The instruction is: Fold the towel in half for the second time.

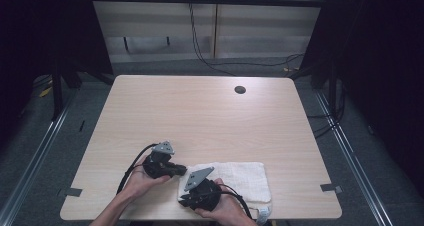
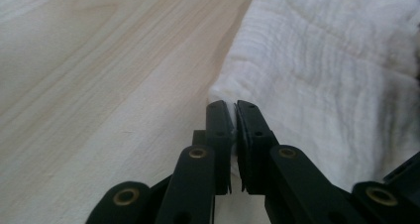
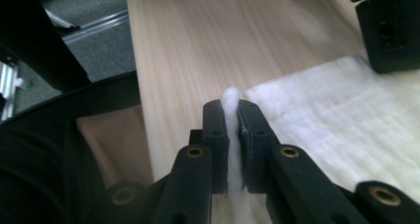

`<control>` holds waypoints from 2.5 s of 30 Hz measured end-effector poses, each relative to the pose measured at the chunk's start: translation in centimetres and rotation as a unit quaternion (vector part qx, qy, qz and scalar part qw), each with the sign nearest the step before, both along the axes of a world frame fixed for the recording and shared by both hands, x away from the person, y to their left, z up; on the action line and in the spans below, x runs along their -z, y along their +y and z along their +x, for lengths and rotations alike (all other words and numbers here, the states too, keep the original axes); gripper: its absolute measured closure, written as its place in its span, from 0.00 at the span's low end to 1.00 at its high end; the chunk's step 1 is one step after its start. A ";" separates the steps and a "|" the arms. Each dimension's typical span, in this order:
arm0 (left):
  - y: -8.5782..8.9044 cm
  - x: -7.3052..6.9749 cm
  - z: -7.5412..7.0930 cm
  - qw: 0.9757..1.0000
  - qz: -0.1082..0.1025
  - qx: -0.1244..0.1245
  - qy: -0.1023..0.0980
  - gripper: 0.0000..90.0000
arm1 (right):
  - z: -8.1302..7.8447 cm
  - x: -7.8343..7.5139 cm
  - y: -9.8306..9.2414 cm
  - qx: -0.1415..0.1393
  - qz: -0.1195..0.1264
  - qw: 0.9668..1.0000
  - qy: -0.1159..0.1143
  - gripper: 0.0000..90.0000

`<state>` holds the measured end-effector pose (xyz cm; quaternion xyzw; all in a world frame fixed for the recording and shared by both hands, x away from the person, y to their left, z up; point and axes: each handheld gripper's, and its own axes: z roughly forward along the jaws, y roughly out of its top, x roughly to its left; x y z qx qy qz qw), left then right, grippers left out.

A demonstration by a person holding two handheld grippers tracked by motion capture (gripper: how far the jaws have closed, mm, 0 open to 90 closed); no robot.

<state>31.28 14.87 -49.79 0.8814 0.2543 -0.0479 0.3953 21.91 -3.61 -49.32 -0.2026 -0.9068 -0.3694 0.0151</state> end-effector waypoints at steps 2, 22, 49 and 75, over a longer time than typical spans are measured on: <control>0.2 -0.3 0.1 1.000 -0.013 -0.001 0.005 0.95 | 0.0 -0.1 0.1 -0.003 0.002 1.000 -0.001 0.93; 2.1 -1.7 0.8 0.997 -0.068 -0.037 0.026 0.95 | 0.2 -2.3 -0.4 0.019 0.053 0.998 0.004 0.93; 6.3 -4.9 1.0 0.990 -0.116 -0.079 -0.004 0.95 | 1.2 -5.0 2.0 0.016 0.101 0.995 -0.020 0.93; 10.9 -6.7 0.1 0.987 -0.097 -0.119 -0.046 0.95 | 2.1 -7.0 5.5 0.006 0.144 0.989 -0.030 0.93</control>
